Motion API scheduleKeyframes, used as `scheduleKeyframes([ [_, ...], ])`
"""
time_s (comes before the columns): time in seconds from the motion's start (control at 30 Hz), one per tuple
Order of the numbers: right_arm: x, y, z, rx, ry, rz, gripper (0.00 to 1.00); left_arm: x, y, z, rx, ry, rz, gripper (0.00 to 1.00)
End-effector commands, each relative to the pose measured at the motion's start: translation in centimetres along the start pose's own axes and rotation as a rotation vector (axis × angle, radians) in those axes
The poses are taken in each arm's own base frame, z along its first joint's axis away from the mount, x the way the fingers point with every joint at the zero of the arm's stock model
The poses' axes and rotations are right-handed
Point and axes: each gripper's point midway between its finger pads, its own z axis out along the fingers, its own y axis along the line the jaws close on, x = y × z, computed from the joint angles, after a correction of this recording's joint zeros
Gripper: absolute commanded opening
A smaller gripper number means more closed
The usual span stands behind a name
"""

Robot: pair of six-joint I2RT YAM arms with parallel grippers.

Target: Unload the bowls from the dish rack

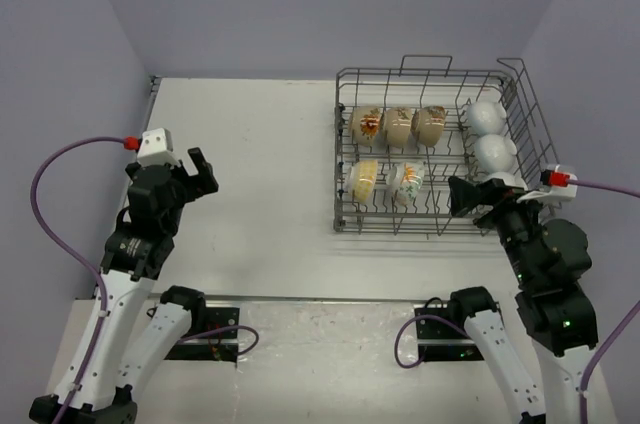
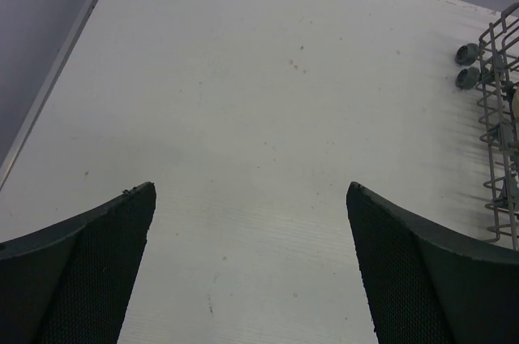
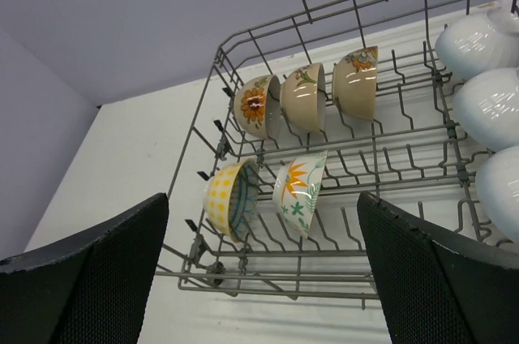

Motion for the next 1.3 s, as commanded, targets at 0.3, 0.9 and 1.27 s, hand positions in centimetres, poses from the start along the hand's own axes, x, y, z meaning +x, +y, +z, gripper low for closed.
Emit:
scheduleKeyframes([
  [0.3, 0.4, 2.2, 2.2, -0.126, 0.007, -0.002, 0.99, -0.9, -0.4, 0.0, 0.025, -0.04, -0.017, 1.0],
  [0.9, 14.0, 7.3, 15.8, -0.435, 0.693, 0.238, 0.93, -0.9, -1.0, -0.1, 0.068, -0.041, -0.016, 1.0],
  [1.27, 19.5, 5.9, 17.3, -0.405, 0.824, 0.3, 0.83, -0.9, -1.1, 0.0, 0.073, -0.038, -0.013, 1.0],
])
